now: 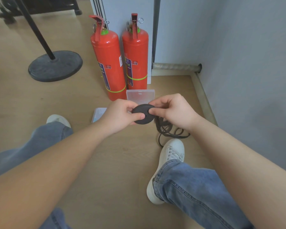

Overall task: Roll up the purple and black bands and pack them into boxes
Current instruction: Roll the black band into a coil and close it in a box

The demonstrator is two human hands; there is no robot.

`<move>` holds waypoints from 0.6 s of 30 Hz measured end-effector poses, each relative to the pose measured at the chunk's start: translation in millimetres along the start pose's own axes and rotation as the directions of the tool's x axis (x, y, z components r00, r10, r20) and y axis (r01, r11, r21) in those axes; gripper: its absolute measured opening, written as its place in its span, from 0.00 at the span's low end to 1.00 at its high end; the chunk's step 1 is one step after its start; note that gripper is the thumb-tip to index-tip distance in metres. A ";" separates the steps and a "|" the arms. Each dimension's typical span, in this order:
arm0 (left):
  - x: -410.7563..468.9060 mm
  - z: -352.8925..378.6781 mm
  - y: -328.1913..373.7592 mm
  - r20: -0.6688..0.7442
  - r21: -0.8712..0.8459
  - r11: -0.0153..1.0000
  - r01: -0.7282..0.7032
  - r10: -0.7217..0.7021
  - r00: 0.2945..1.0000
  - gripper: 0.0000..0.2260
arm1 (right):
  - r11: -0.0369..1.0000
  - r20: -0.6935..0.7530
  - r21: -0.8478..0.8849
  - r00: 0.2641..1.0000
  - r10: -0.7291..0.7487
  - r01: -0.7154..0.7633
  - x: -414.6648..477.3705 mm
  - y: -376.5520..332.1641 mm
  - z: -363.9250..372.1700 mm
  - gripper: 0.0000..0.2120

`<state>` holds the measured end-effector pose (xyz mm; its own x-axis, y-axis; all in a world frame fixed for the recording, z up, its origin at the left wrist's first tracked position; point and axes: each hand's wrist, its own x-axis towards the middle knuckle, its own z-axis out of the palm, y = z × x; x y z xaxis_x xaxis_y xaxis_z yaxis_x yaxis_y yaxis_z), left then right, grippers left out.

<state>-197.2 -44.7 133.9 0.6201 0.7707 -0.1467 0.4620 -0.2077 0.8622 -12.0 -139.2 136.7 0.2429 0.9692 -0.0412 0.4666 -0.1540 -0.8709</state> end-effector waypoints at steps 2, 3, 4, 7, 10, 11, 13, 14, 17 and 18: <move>-1.3 2.2 -0.1 0.026 -0.190 0.980 0.049 -0.045 0.999 0.08 | 0.989 0.011 0.139 0.999 0.051 -0.052 0.1 3.9 -3.2 0.07; -2.2 3.9 -0.6 0.036 -0.245 0.968 0.061 -0.054 0.998 0.07 | 0.986 0.025 0.158 0.998 0.056 -0.060 -0.1 4.9 -4.3 0.07; -2.9 5.5 -0.9 0.041 -0.288 0.955 0.072 -0.063 0.997 0.07 | 0.984 0.039 0.166 0.997 0.061 -0.067 -0.4 5.8 -5.0 0.06; -2.7 9.8 -2.0 0.049 -0.418 0.901 0.115 -0.104 0.993 0.06 | 0.976 0.079 0.196 0.994 0.076 -0.090 -1.9 8.4 -6.8 0.06; -3.0 13.4 -1.8 0.053 -0.509 0.849 0.141 -0.133 0.990 0.06 | 0.977 0.101 0.189 0.991 0.085 -0.103 -2.3 11.7 -6.3 0.08; -3.3 13.6 -1.8 0.053 -0.504 0.851 0.146 -0.137 0.989 0.06 | 0.977 0.095 0.186 0.992 0.087 -0.103 -2.1 13.3 -4.8 0.08; -3.0 11.5 -2.9 0.049 -0.428 0.892 0.141 -0.133 0.990 0.07 | 0.987 0.069 0.132 0.994 0.085 -0.094 -2.2 14.4 -1.5 0.04; -1.9 9.3 -4.2 0.033 -0.339 0.934 0.110 -0.105 0.994 0.08 | 0.994 0.058 0.069 0.995 0.079 -0.083 -1.7 14.8 0.2 0.02; 1.4 0.0 -6.4 0.003 -0.017 0.999 -0.043 0.043 0.999 0.13 | 0.981 0.077 -0.193 0.996 0.050 -0.034 -0.9 12.4 3.0 0.02; 0.9 -2.3 -6.1 0.020 0.058 0.996 -0.072 0.071 0.997 0.13 | 0.967 0.096 -0.256 0.995 0.040 -0.014 -1.2 10.1 3.8 0.03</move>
<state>-200.9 -41.4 129.6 0.6639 0.7417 -0.0953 0.4527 -0.2972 0.8407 -10.8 -141.2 126.2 0.1786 0.9762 -0.1228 0.6650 -0.2118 -0.7162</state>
